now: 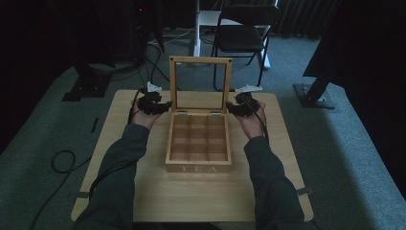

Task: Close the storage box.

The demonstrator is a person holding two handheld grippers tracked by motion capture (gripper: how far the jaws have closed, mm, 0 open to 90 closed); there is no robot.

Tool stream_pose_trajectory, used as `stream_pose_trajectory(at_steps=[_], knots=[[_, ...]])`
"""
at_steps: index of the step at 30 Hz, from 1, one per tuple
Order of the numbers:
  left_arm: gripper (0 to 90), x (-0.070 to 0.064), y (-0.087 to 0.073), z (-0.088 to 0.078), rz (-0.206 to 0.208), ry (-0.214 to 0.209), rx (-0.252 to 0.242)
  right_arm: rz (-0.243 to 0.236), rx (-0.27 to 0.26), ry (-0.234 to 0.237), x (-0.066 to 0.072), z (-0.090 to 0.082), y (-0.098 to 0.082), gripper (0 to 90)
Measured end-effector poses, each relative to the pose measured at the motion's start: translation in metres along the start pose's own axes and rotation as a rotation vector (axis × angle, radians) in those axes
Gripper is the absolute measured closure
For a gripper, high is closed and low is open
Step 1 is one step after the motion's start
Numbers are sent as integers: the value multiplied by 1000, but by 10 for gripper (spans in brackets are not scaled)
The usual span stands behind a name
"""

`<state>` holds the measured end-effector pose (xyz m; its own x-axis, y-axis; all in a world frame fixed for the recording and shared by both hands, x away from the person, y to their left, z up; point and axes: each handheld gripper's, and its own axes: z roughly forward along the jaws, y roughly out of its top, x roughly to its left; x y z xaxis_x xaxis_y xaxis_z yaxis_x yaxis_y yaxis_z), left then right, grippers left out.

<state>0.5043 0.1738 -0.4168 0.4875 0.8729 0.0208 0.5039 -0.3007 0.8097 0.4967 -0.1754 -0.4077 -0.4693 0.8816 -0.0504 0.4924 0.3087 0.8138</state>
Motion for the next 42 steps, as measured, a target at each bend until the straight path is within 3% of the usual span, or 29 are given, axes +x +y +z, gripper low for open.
stream_pose_trajectory(at_steps=[7, 9, 17, 21, 28, 31, 35, 42], knots=[[449, 1, 1, 8, -4, 2, 16, 55, -9, 26, -8, 12, 7, 492], [445, 3, 1, 10, -25, -4, 18, 64, -14, 40, -10, 15, 10, 491], [445, -3, 9, 19, -21, -27, 16, 49, -31, 48, -10, 27, 25, 488], [444, -3, 10, 25, -24, -25, 35, 25, -8, 24, -7, 36, 34, 481], [446, -3, 16, 32, -49, -47, 38, 43, 4, 39, -12, 47, 37, 490], [454, -5, 18, 34, -44, -55, 49, 43, -5, 48, -14, 47, 38, 499], [458, -3, 18, 34, -89, -66, 43, 61, -22, 59, -16, 49, 38, 522], [487, -3, 15, 30, -89, -72, 24, 67, -36, 75, -19, 44, 36, 571]])
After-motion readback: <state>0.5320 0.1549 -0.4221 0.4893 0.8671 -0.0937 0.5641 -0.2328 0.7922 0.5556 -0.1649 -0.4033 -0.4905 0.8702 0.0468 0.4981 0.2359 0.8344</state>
